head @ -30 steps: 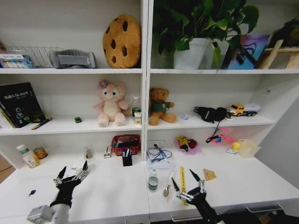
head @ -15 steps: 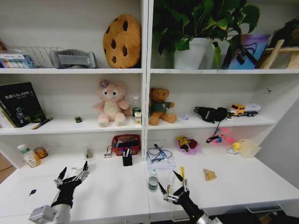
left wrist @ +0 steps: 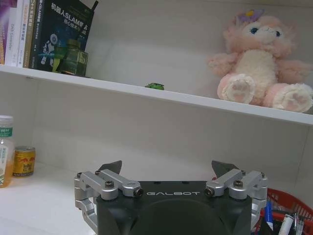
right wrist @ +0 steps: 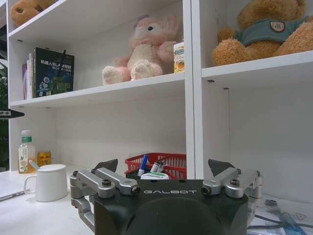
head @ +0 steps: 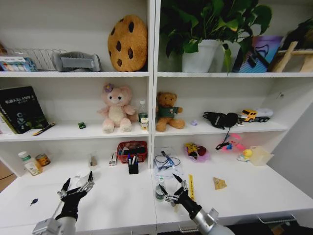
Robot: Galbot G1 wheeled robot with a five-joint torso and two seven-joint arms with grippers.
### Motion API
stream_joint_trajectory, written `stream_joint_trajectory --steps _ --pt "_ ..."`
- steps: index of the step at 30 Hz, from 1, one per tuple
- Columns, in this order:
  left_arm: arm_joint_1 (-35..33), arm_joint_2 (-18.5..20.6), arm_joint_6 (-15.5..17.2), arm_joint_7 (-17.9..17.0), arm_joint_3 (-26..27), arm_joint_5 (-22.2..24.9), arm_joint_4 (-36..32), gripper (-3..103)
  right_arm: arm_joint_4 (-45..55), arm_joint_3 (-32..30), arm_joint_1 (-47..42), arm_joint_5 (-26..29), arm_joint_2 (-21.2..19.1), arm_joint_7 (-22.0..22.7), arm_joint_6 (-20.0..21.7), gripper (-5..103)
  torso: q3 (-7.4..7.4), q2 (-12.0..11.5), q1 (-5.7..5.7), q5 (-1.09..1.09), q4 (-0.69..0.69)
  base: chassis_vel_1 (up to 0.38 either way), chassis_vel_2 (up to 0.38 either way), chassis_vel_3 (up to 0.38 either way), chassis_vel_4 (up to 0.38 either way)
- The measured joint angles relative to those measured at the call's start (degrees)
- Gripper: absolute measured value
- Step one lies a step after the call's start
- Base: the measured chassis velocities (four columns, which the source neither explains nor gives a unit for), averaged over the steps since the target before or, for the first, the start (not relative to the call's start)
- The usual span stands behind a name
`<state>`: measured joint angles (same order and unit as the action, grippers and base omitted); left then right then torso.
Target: Organize the objects on the table.
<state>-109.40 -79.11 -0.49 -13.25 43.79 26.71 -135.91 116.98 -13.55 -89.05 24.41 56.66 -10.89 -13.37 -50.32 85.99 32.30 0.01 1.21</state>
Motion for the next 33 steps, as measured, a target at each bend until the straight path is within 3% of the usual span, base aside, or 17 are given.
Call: stream_joint_trajectory --steps 1,5,11,14,15,21,22,24,25,27,33 --pt "-0.33 -0.43 0.00 0.02 0.11 -0.23 -0.20 100 -0.70 0.83 1.46 0.88 -0.32 0.10 0.31 103 0.00 0.00 0.00 -0.01 0.00 0.000 0.000 0.000 0.000" --pt "-0.81 -1.05 -0.05 0.09 0.21 -0.60 -0.47 100 -1.91 1.87 3.19 2.15 -1.07 0.24 0.61 99 0.00 0.00 0.00 -0.01 0.01 0.000 0.000 0.000 0.000" --pt "-0.80 -1.30 -0.05 0.07 0.10 -0.75 -0.92 100 -3.57 3.71 4.57 2.84 -1.05 0.52 1.08 84 0.00 0.00 0.00 -0.01 0.02 0.000 0.000 0.000 0.000" --pt "-0.86 -1.23 -0.05 0.04 0.35 -0.64 -1.06 100 -4.16 4.89 5.16 2.81 -0.82 0.92 1.54 83 0.00 0.00 0.00 -0.01 0.01 0.000 0.000 0.000 0.000" --pt "-0.89 -1.18 -0.05 0.02 0.62 -0.48 -1.08 100 -4.31 5.59 5.52 2.76 -0.75 1.27 1.78 72 0.00 0.00 0.00 -0.01 0.01 0.000 0.000 0.000 0.000" --pt "-0.89 -1.28 -0.09 0.00 0.76 -0.25 -1.10 100 -4.03 5.79 5.73 2.66 -0.73 1.61 1.94 56 0.00 0.00 0.00 -0.01 0.01 0.000 0.000 0.000 0.000" --pt "-0.74 -1.25 -0.09 0.00 0.64 -0.24 -1.03 100 -3.53 5.31 5.42 2.66 -0.80 1.63 1.94 45 0.00 0.00 0.00 -0.01 0.01 0.000 0.000 0.000 0.000" --pt "-0.63 -1.18 -0.09 -0.02 0.52 -0.22 -0.97 100 -3.23 5.00 5.11 2.66 -0.82 1.63 1.94 45 0.00 0.00 0.00 -0.02 0.01 0.000 0.000 0.000 0.000" --pt "-0.50 -1.06 -0.09 -0.03 0.39 -0.20 -0.85 100 -2.86 4.43 4.59 2.63 -0.83 1.62 1.94 34 0.00 0.00 0.00 -0.01 0.02 0.000 0.000 0.000 0.000" --pt "-0.37 -0.95 -0.09 -0.06 0.28 -0.17 -0.74 100 -2.61 3.76 4.01 2.57 -0.82 1.54 1.94 30 0.00 0.00 0.00 -0.01 0.01 0.000 0.000 0.000 0.000" --pt "-0.24 -0.61 -0.09 -0.13 0.27 0.06 -0.64 100 -1.02 1.98 2.17 2.66 -1.15 1.23 1.91 29 0.00 0.00 0.00 -0.01 0.01 0.000 0.000 0.000 0.000"
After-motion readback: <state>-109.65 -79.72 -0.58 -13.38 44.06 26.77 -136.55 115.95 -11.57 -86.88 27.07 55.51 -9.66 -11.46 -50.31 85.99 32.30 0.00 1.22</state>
